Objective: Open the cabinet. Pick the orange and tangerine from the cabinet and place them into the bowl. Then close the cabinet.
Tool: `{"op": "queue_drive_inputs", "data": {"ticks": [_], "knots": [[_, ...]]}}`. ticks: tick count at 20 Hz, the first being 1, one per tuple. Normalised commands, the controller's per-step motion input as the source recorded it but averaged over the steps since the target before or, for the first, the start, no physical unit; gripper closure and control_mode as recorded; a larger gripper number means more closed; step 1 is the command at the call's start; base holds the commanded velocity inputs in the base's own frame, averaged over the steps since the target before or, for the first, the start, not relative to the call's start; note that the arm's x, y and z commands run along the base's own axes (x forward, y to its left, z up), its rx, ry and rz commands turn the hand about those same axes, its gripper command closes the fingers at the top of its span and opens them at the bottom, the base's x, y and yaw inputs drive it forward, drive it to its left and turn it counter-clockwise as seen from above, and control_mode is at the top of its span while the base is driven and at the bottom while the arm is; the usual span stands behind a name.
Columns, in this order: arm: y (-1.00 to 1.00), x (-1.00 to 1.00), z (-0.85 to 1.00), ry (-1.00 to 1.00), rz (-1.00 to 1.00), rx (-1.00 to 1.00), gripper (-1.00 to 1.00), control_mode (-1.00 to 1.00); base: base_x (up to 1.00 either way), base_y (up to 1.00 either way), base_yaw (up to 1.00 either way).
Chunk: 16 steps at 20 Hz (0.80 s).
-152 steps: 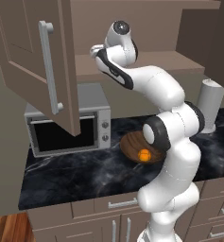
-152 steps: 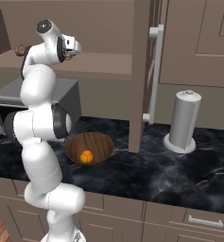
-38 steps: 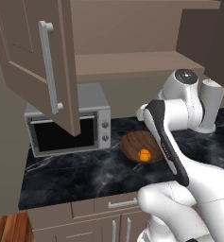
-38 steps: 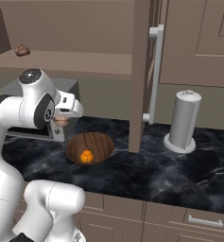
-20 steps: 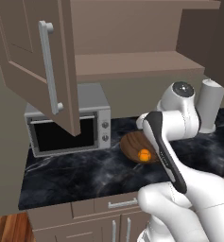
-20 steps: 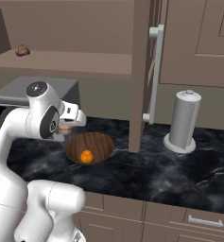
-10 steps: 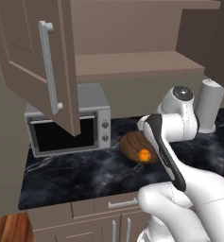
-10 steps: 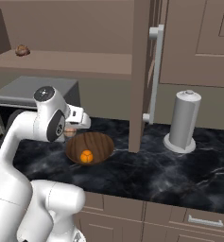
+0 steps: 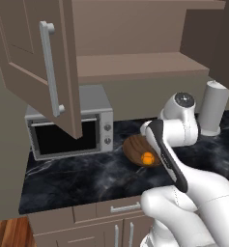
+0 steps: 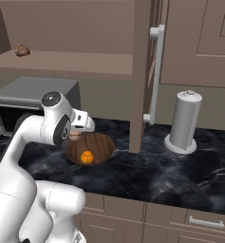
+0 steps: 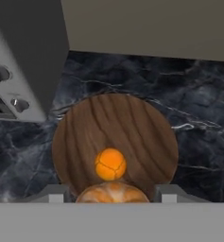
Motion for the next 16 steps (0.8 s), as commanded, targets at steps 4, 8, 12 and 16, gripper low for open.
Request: {"op": "queue_drive_inputs", "data": {"ticks": [4, 8, 12, 16], "knots": [[-0.06, 0.17, -0.26, 0.00, 0.00, 0.00, 1.00, -1.00, 0.00, 0.00, 0.00], [-0.04, 0.21, -0.27, 0.00, 0.00, 0.00, 1.00, -1.00, 0.00, 0.00, 0.00], [-0.04, 0.23, -0.25, 0.00, 0.00, 0.00, 1.00, -1.00, 0.00, 0.00, 0.00], [-0.04, 0.25, -0.24, 0.00, 0.00, 0.00, 1.00, -1.00, 0.00, 0.00, 0.00]]}}
